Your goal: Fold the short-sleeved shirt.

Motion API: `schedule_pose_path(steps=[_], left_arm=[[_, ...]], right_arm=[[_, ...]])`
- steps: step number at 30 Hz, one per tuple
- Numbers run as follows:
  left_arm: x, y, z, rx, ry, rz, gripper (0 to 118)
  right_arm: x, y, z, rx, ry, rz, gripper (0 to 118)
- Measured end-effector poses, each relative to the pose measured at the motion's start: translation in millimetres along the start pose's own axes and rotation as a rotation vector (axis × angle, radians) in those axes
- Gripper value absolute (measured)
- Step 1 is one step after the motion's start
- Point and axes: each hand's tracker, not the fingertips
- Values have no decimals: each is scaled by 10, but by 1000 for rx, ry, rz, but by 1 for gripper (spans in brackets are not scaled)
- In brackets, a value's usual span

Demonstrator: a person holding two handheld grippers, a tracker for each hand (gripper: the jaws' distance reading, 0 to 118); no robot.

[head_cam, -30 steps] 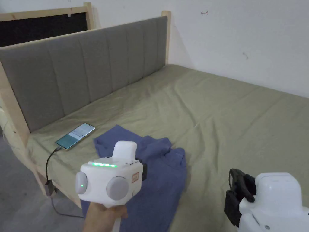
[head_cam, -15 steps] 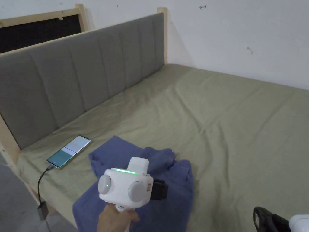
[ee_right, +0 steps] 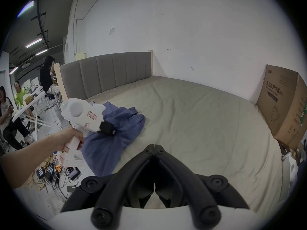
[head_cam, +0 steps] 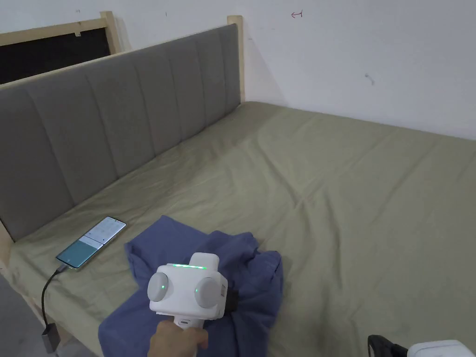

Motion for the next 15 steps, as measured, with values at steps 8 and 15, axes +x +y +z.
schedule_pose_path(steps=[8, 15], left_arm=[[-110, -24, 173, 4, -2, 54, 6], [-257, 132, 743, 104, -73, 106, 6]], right_arm=[[159, -9, 141, 6, -15, -23, 0], [343, -28, 370, 37, -53, -63, 0]])
